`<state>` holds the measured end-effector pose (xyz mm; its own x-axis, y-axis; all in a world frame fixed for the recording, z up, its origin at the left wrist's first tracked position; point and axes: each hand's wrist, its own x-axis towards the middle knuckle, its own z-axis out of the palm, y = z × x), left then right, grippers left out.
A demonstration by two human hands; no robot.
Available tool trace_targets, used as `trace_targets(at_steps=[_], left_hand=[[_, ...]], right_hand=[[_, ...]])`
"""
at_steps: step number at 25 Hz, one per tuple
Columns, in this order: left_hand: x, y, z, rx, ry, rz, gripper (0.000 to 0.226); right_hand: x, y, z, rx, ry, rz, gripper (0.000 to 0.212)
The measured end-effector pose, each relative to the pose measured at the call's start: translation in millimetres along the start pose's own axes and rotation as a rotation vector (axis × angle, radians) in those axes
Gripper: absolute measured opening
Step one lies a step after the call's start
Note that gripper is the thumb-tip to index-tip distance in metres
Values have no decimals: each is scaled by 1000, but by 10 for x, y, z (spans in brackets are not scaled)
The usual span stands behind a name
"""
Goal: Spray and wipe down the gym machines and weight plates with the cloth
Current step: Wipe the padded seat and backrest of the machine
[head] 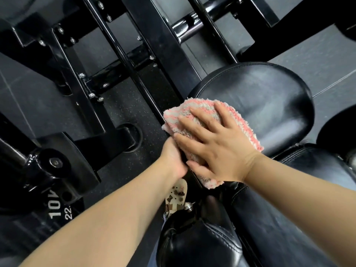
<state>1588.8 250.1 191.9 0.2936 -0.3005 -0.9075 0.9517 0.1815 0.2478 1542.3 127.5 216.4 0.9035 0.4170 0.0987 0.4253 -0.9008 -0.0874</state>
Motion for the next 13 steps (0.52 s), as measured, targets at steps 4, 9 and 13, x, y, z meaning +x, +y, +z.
trace_targets(at_steps=[4, 9, 13], left_hand=[[101, 323, 74, 225, 42, 119, 40], [134, 457, 140, 293, -58, 121, 43], [89, 78, -42, 157, -118, -85, 55]], right_hand=[[93, 87, -23, -45, -27, 54, 63], [149, 13, -32, -50, 6, 196, 61], [45, -49, 0, -54, 73, 238, 54]])
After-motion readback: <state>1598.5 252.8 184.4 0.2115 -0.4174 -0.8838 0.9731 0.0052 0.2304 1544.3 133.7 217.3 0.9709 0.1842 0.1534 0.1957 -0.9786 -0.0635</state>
